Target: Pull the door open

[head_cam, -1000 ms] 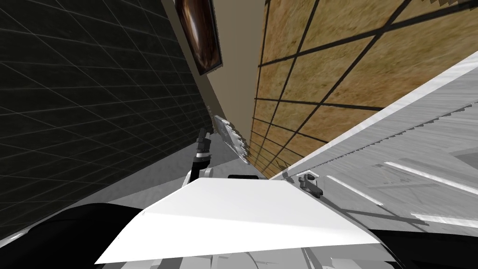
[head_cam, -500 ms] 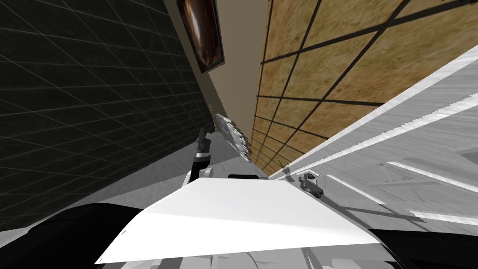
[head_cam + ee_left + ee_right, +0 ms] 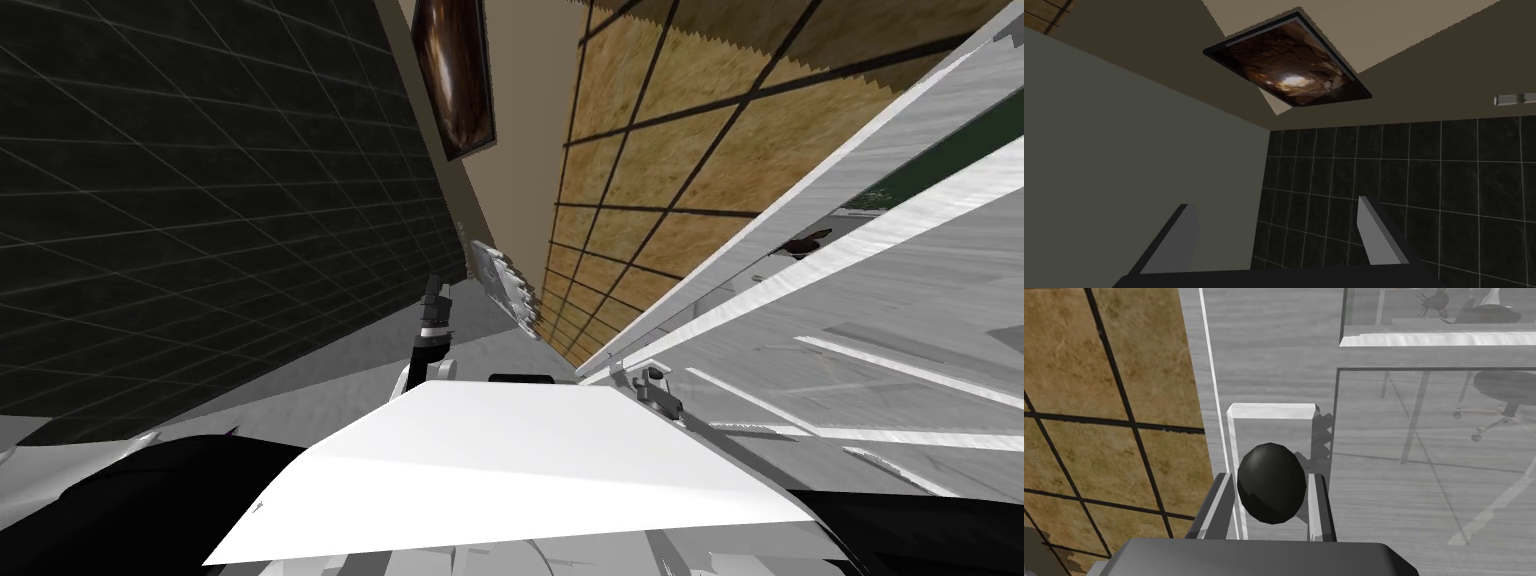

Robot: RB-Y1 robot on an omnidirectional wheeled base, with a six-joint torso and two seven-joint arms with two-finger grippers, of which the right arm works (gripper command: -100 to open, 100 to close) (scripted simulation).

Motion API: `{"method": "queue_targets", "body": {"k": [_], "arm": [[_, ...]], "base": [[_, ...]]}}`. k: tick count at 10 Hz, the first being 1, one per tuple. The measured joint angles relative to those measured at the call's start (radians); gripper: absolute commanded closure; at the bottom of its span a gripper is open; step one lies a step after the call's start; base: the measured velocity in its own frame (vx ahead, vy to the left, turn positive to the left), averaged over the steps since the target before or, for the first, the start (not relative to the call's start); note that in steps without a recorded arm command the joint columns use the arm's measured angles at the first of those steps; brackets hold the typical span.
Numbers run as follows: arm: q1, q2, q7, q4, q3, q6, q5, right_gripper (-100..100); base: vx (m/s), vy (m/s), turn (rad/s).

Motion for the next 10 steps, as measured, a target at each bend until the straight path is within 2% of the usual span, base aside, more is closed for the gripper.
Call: {"method": "queue_targets", "body": {"k": [2,4,8,10], "arm": [[0.006,-0.002,-0.009,-0.008,0.017,-0.006,0.012,100],[0.01,-0.011,-0.02,-0.01,0.035,-0.02,0.027,100],[0.032,-0.029,-0.045,-0.029,0.093,-0.04,0.069,100],[0.044,-0.031,-0.048,-0.046,0.11,-0.037,0.079,100]], "base": [[-0.115,0.019,0.038],[-0.241,0.044,0.053],[-0.255,0.032,0.06],[-0.133,0.015,0.033]]}}
